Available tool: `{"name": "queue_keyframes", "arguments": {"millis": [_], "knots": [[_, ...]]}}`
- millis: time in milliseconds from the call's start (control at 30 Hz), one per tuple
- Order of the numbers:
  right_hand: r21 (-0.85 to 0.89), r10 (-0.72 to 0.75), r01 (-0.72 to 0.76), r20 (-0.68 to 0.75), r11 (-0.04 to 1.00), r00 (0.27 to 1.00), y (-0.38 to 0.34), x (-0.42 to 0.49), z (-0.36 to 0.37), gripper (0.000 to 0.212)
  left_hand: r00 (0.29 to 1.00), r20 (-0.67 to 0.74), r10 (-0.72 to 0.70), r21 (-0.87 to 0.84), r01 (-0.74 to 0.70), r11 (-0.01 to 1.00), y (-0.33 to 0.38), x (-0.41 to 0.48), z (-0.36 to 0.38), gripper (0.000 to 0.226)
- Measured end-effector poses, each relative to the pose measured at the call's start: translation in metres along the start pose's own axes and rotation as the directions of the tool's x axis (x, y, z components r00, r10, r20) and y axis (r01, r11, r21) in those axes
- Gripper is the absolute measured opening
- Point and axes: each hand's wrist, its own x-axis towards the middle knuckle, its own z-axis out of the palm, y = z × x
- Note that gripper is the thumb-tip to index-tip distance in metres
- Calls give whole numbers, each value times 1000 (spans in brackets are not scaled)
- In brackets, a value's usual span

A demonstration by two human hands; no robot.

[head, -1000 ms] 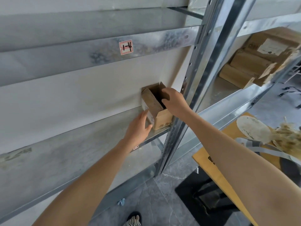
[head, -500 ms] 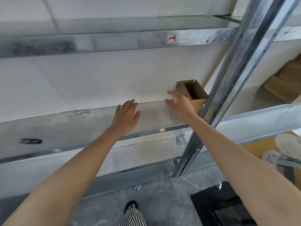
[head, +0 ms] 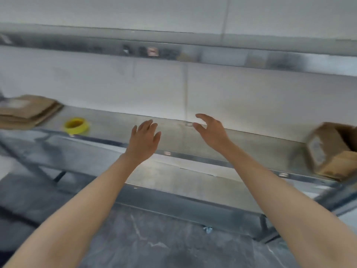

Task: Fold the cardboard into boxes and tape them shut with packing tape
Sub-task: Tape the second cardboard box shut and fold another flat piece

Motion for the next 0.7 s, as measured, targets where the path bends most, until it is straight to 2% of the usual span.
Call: {"name": "queue_keyframes", "arguments": {"millis": [233, 367, 500, 700], "knots": [[75, -112, 104, 109, 992, 988, -127, 46, 134, 42, 981, -79, -177, 53, 181, 982, -179, -32, -49, 36], [98, -167, 152, 181, 984, 969, -191, 71, 206, 42, 962, -78, -260, 63, 265, 962, -269, -54, -77, 34], [120, -245, 220, 267, 968, 932, -251, 92, 269, 43, 922, -91, -377, 114, 386, 915, -344, -80, -101, 41], [184, -308, 258, 343, 948, 887, -318, 134, 348, 43, 854, -168, -492, 106, 512, 852, -435, -96, -127, 34]]}}
